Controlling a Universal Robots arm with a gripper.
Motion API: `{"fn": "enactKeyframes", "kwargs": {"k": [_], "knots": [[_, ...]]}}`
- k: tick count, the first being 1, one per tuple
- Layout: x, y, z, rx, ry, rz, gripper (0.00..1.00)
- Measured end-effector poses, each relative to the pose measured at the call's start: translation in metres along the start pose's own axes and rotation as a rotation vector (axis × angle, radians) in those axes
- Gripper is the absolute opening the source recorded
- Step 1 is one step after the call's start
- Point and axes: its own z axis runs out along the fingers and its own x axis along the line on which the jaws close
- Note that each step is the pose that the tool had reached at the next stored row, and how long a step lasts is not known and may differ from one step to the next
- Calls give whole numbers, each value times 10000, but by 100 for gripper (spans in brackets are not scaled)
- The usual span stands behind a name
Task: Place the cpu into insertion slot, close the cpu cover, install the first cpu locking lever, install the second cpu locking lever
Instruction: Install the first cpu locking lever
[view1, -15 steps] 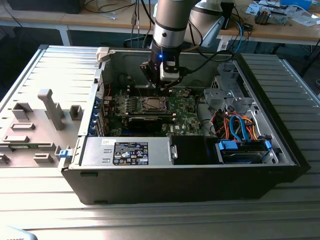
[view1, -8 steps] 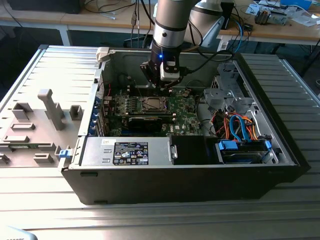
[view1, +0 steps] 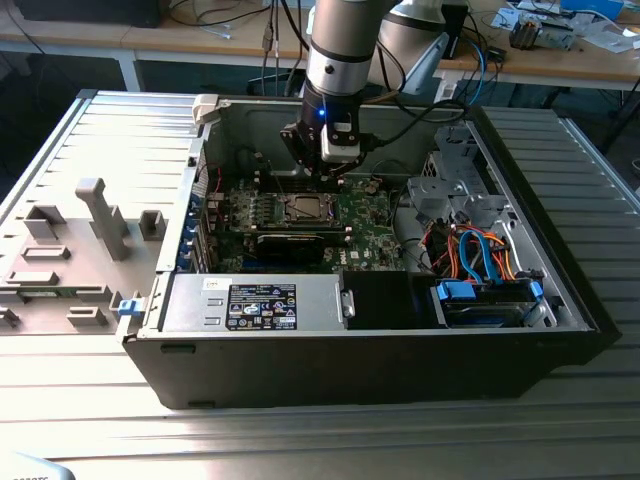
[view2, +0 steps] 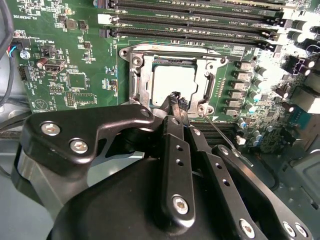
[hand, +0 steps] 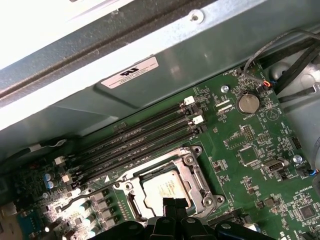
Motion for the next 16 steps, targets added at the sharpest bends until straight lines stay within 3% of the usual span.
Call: {"fn": "enactKeyframes", "kwargs": {"k": [16], "knots": [[0,0,0,17,-2,-201,11]]}}
